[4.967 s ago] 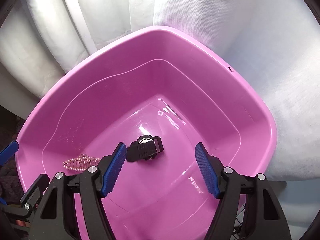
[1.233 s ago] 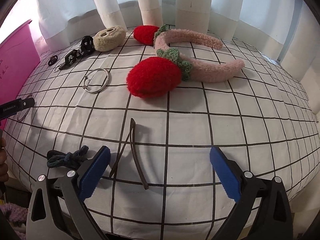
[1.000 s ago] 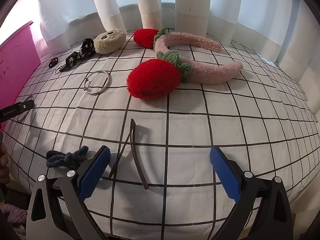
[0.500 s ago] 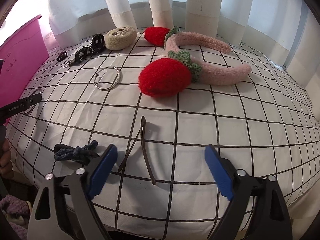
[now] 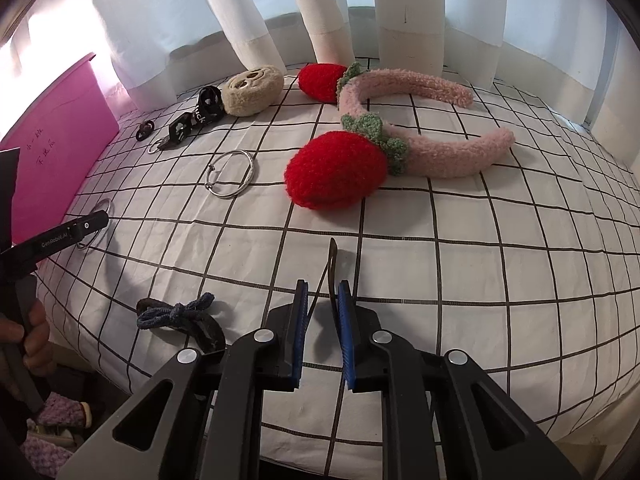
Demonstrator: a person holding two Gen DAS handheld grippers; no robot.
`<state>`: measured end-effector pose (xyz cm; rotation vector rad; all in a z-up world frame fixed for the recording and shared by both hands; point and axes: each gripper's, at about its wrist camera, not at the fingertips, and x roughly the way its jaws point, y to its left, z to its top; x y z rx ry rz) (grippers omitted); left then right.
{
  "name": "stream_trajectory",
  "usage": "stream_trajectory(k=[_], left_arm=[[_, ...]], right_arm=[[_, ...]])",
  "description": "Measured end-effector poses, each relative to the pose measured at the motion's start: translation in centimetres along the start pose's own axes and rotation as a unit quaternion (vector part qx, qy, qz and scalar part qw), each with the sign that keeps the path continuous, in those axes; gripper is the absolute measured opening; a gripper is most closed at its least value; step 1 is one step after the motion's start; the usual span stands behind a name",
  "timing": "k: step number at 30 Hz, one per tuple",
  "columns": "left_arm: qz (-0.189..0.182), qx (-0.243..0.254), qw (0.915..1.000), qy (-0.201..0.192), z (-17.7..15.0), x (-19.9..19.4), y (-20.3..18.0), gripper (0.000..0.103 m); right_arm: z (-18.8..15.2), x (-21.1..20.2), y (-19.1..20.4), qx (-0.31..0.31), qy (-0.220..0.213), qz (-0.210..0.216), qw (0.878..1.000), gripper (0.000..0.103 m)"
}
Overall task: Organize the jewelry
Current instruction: 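Grasp the large silver ring with left tool while right tool grasps the brown hairpin, then carry the silver ring and hairpin with both tools over the pink tub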
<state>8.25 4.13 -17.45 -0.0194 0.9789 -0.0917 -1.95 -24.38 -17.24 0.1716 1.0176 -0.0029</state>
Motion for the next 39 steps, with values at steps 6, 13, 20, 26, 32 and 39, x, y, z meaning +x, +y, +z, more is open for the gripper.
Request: stream_trajectory(k=[6,13,20,26,32,39], left_arm=[[-0.022,-0.018,0.9996,-0.003,0.2,-1.9,-1.5,0.07],[-0.041,-0.047,0.9978,-0.021,1.5,-5.4,-3.4,0.069],[-0.033,-0.068,0.9947,-0.07,3.8,-11.0,-4.1,0.07],[-0.005,-0.111,0.9867,-0.119,5.6,-16.9,-2.3,0.07],[0.049,-0.155,0.9755,-0.148,6.8,-20.5,3.1,0.07],[0.088,-0.19,0.9653,-0.155,8.5,-21.0,12.7,0.07]], right_arm=[[1.2,-1.4,-1.5,0.032,0.006,0.042,0.999,0.015],[3.8,-3.8,-2.5,0.013,-0.001,0.065,0.998,0.015],[9.2,-6.7,-1.2,-0.04,-0.037,0.109,0.993,0.015],[14.6,-8.4,3.1,-0.103,-0.071,0.187,0.974,0.015],[17.9,-8.1,11.2,-0.163,-0.082,0.257,0.949,0.015],[21.7,-7.2,23.6,-0.189,-0.082,0.321,0.924,0.015]])
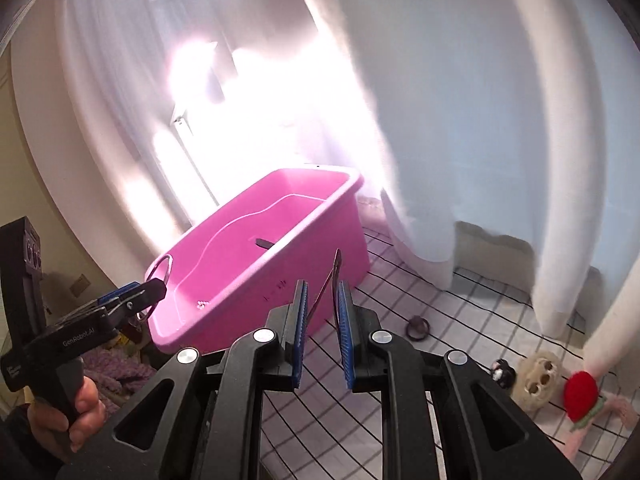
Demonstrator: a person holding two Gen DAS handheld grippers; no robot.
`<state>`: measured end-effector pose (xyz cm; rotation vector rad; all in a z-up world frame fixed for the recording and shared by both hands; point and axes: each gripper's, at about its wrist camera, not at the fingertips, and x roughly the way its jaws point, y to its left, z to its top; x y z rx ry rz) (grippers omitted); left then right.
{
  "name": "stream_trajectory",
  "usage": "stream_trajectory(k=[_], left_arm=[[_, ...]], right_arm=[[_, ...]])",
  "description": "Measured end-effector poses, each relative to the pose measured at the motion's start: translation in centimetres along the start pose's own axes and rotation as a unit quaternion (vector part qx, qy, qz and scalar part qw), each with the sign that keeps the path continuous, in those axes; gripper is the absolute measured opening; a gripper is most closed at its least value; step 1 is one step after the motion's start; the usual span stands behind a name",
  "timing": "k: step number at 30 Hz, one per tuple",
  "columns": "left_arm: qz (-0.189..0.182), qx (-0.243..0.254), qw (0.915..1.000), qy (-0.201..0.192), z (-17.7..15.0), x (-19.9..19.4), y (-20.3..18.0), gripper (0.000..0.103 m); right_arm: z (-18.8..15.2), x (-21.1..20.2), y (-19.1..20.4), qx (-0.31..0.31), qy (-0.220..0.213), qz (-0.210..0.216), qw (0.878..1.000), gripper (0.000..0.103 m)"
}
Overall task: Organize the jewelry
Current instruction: 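Carry the silver ring and hairpin with both tools over the pink tub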
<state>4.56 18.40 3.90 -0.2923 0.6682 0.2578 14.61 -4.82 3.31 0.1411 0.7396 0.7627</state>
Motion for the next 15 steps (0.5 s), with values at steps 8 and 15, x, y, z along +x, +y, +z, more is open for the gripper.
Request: stream_trajectory(k=[8,15], left_arm=[[0.021,0.008,0.9995,0.021,5.2,4.8,7.8,0.07],[0.028,-0.004,0.9959,0.086,7.0,10.2,11.3,0.07]], right_arm=[[5.9,11.0,7.1,-0.03,0.04,0.029,0.998,0.015],[8.0,18.7,8.4,-0.028,0.111,0.009,0.993,0.016]])
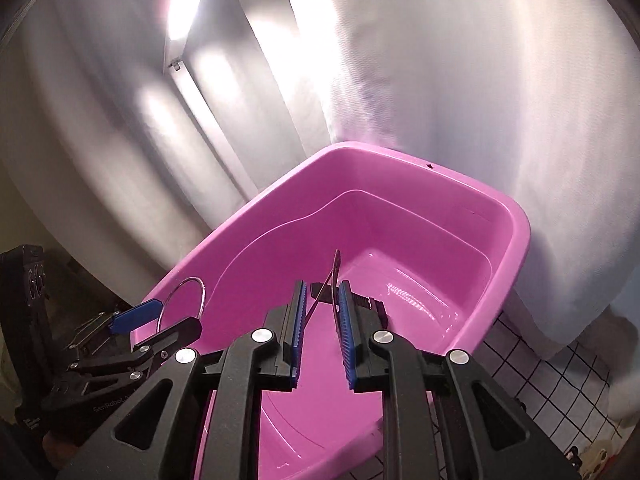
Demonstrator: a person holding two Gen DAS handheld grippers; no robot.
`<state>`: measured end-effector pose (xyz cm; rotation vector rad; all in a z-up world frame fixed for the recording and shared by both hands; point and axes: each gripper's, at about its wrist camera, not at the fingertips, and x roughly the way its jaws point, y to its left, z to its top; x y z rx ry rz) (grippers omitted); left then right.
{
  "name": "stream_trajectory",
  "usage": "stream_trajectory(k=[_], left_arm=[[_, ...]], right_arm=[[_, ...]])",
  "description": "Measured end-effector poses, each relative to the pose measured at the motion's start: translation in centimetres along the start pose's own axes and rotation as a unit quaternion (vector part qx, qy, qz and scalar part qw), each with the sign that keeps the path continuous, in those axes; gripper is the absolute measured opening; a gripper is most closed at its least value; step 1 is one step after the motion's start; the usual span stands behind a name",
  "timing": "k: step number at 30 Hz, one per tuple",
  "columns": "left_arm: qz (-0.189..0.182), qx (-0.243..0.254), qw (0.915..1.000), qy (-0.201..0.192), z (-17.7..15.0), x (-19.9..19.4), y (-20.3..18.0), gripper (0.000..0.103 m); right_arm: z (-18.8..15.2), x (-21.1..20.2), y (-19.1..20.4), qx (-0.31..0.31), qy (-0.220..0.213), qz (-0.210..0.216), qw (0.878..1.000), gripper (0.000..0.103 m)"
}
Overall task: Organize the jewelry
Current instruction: 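Carry the silver ring and hairpin with both tools over the pink tub, then open left tool releasing the ring while right tool drops the hairpin into tub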
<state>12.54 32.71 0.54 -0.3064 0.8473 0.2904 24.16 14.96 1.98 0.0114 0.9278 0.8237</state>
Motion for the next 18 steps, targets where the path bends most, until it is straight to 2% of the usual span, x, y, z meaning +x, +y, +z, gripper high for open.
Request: stream_trajectory(k=[7,18], left_arm=[[-0.006,0.016,0.9986,0.049,0.8,3.3,0.6,0.07],[0.0,0.03,0.997,0.071,1.1,4.3,0.4,0.07]], right_arm=[[1.2,4.2,-0.3,0.016,0.064,-0.022,0.998,0.017],[0.8,6.0,0.0,0.004,0.091,-0.057,0.994,0.018]])
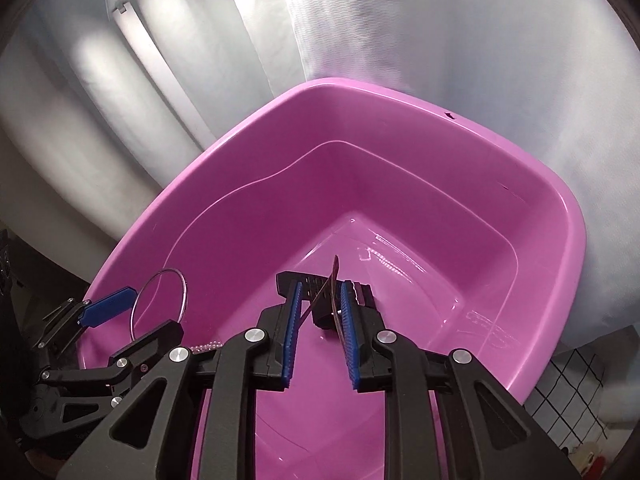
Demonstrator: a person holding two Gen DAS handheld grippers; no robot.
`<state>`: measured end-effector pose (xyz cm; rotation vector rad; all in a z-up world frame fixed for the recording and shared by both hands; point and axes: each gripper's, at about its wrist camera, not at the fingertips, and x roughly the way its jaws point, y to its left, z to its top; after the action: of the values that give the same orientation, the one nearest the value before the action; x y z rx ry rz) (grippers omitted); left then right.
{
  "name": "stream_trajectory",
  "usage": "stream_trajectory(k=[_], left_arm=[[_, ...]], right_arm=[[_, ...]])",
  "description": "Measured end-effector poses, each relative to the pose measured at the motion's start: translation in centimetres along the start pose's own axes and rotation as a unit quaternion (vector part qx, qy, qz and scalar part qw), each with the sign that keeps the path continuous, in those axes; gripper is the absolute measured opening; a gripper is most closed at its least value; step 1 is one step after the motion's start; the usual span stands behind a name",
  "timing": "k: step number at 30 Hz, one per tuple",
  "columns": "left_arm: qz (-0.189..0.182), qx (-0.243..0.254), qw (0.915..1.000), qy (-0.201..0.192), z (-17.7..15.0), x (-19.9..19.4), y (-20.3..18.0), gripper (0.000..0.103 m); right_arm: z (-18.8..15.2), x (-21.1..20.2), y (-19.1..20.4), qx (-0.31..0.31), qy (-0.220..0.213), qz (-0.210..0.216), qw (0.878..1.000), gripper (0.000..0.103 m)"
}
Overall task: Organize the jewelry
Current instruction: 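Open left tool releasing the ring while right tool drops the hairpin into tub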
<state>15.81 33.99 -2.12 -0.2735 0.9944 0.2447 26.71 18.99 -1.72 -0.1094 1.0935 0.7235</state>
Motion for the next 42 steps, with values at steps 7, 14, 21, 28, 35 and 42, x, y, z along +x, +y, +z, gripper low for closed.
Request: stream_trajectory(k=[7,14,21,28,35,42], left_arm=[[0.01,-0.006,0.9999,0.002,-0.1,-0.4,0.2,0.093],[0.019,-0.012,0.9997,-0.004,-0.6,-1.4,0.3,0.095],[0.026,-0.016,0.9993,-0.019,-1.2,-2.9,-0.2,0.095],[0.032,-0.028,0.9985,-0.035,-2.3,-4.8,-0.6,0.095],[0.035,-0.04,0.9971,-0.054,-4.0,-7.4,-1.6,0.095],[0.05,-0.046,0.9937,-0.09,-6.3,-10.1,-4.3,0.095]], right_arm=[[0.3,-0.8,0.0,0.007,-0.008,-0.007,1.0,0.049],[0.0,-2.3,0.0,0.005,-0.026,-0.001,1.0,0.05],[-0.6,-4.3,0.1,0.003,-0.048,0.015,0.999,0.051],[-2.2,-6.4,-0.3,0.007,-0.068,0.034,0.997,0.052],[-5.3,-9.4,-1.2,0.015,-0.085,0.049,0.995,0.052],[-10.9,-13.5,-4.2,0.015,-0.109,0.048,0.993,0.056]])
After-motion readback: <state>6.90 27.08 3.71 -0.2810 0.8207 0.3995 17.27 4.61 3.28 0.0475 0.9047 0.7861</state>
